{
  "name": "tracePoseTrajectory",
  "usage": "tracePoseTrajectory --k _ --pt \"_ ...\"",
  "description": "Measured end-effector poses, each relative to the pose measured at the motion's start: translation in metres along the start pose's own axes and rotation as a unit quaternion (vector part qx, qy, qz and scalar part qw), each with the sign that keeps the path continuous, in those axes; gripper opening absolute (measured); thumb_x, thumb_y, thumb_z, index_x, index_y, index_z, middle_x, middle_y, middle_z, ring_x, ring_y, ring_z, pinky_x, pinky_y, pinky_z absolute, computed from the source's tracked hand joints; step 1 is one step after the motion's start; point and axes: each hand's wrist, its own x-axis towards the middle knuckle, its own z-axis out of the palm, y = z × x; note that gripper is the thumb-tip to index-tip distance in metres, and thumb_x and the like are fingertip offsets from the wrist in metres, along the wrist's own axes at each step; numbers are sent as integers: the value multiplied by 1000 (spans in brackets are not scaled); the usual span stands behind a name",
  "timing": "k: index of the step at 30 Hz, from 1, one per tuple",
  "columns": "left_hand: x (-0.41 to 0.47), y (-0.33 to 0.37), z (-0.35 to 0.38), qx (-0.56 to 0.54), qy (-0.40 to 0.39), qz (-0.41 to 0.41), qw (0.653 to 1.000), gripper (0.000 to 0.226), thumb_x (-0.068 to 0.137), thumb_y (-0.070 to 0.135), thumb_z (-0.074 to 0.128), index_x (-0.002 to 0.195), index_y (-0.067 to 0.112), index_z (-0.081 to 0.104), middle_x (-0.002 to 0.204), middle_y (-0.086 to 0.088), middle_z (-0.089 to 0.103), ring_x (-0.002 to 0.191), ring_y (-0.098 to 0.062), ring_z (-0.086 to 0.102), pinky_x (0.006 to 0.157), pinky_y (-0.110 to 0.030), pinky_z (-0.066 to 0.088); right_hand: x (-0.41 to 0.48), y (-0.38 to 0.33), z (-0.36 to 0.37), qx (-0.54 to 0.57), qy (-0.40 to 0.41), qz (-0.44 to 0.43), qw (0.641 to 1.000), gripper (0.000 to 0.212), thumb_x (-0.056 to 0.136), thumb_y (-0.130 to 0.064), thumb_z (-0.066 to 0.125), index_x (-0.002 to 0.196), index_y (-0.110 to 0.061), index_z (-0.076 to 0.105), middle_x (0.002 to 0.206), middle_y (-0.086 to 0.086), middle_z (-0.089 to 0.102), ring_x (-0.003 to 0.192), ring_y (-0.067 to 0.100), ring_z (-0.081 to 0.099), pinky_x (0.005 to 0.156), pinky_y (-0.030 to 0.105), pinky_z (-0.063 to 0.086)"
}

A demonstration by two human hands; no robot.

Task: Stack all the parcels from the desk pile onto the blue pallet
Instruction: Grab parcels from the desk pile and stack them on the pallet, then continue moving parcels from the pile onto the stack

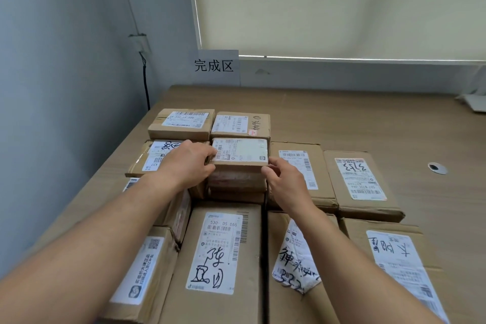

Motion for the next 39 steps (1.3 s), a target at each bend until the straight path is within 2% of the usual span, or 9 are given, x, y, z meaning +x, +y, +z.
tracePoseTrajectory --k 5,11,16,24,28,30,33,36,39 --pt "1 7 -5 -10 21 9 1000 52 92 42 48 141 26 40 142 1 45 131 -20 35 104 -38 34 -8 -4 -16 -57 29 -20 998 33 95 -24 52 126 -10 55 119 8 62 111 22 55 92 33 43" --pt "0 52 -11 -42 117 113 986 47 93 38 49 137 21 46 141 0 46 130 -21 36 107 -34 28 -21 -6 -42 -215 90 -67 970 40 96 -31 47 133 -18 49 129 2 54 116 20 51 89 32 42" --pt "-1 101 -2 -23 101 203 974 50 94 40 47 141 25 41 147 0 38 136 -17 30 110 -34 25 -45 5 -81 -301 132 -48 943 37 95 -30 46 130 -16 50 130 4 51 118 22 48 90 34 41" --pt "-29 183 13 17 120 277 953 51 94 46 42 141 27 38 148 1 37 134 -18 34 108 -35 30 -95 41 -150 -332 185 -25 925 41 95 -29 46 134 -19 47 134 2 47 120 22 45 90 32 41" --pt "-65 240 35 -82 125 254 956 50 93 44 48 138 24 45 146 1 42 132 -19 37 104 -31 27 -133 75 -190 -346 210 -11 914 44 94 -29 49 136 -16 46 142 6 42 128 25 40 97 34 37" --pt "-88 274 53 -165 125 239 949 52 88 45 49 132 17 54 138 -7 51 127 -25 46 103 -35 32 -157 94 -210 -355 229 -3 906 44 89 -24 58 131 -11 52 137 14 47 123 31 46 96 38 40" --pt "-118 328 84 -203 118 234 943 55 82 43 48 126 12 60 131 -13 56 120 -31 52 101 -43 38 -191 129 -241 -376 253 -11 891 44 71 -16 77 112 -4 65 113 23 63 98 40 63 76 46 52" --pt "-139 380 99 -172 103 243 949 51 83 42 48 122 13 62 130 -13 57 118 -33 54 100 -48 39 -221 157 -274 -412 256 6 874 49 62 -19 84 107 -6 68 107 22 66 89 38 66 70 45 54" --pt "-152 425 111 -121 105 260 952 55 83 46 38 119 14 64 129 -14 58 120 -33 54 101 -53 35 -250 183 -307 -438 268 13 858 51 62 -24 84 108 -9 68 111 19 66 93 35 66 75 45 53"
